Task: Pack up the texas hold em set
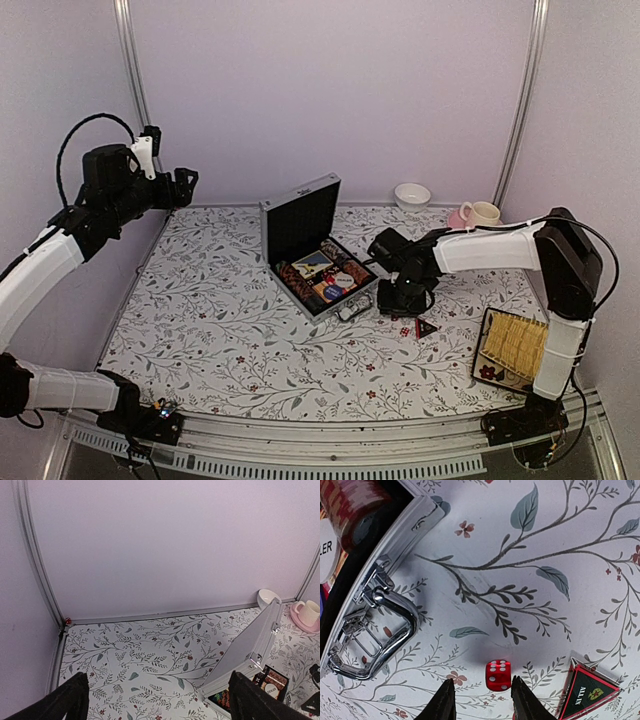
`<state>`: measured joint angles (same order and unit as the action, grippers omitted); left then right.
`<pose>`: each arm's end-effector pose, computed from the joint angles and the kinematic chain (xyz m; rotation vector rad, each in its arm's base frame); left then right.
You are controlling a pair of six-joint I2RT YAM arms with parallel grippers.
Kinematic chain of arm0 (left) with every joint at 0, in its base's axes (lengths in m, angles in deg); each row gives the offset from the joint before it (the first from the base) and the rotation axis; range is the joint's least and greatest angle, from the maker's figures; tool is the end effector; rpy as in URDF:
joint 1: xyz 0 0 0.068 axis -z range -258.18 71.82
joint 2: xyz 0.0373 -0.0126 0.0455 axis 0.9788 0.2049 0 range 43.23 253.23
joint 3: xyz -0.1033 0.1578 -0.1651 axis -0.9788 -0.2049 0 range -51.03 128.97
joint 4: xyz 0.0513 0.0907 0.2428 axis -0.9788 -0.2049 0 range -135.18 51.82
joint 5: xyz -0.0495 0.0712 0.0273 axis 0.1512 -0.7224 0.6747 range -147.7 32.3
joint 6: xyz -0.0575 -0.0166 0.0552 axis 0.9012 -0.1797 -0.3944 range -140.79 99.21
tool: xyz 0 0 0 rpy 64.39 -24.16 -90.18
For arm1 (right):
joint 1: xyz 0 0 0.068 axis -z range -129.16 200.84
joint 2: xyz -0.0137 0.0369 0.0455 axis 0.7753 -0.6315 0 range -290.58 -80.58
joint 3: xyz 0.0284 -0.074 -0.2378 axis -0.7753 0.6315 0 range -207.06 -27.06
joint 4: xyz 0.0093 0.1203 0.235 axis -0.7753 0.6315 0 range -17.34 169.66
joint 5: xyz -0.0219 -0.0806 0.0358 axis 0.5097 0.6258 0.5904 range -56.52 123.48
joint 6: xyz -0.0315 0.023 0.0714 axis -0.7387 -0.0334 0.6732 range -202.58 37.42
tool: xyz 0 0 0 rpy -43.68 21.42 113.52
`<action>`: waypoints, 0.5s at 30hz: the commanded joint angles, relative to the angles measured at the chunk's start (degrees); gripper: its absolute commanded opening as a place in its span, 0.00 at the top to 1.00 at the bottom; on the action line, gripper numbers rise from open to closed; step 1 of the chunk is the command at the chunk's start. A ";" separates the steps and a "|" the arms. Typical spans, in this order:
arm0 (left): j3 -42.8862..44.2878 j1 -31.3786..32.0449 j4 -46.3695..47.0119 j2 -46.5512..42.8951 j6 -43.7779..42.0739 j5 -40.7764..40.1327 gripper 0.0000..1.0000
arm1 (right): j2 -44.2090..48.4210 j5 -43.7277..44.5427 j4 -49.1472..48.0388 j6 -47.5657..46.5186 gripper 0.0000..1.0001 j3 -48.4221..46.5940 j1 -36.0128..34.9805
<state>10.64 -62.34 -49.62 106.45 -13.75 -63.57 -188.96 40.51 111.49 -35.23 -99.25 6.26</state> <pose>0.2919 -0.0752 0.3495 0.0647 1.7994 -0.1935 0.2686 0.2526 0.1052 0.0925 2.8671 0.1486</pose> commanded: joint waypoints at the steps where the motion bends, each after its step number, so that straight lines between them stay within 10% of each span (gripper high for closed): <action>1: 0.13 -0.51 0.23 -0.97 -0.76 -0.29 0.03 | -2.23 1.93 1.30 -1.18 0.61 -2.06 -0.16; 15: 0.21 -0.52 0.20 -1.25 -0.72 0.11 0.03 | -2.80 3.33 2.35 -2.13 0.74 -2.03 -0.17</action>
<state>10.62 -62.34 -49.62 106.45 -13.77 -63.55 -190.93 42.15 112.80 -36.60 -100.23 6.26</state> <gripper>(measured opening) 0.971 0.277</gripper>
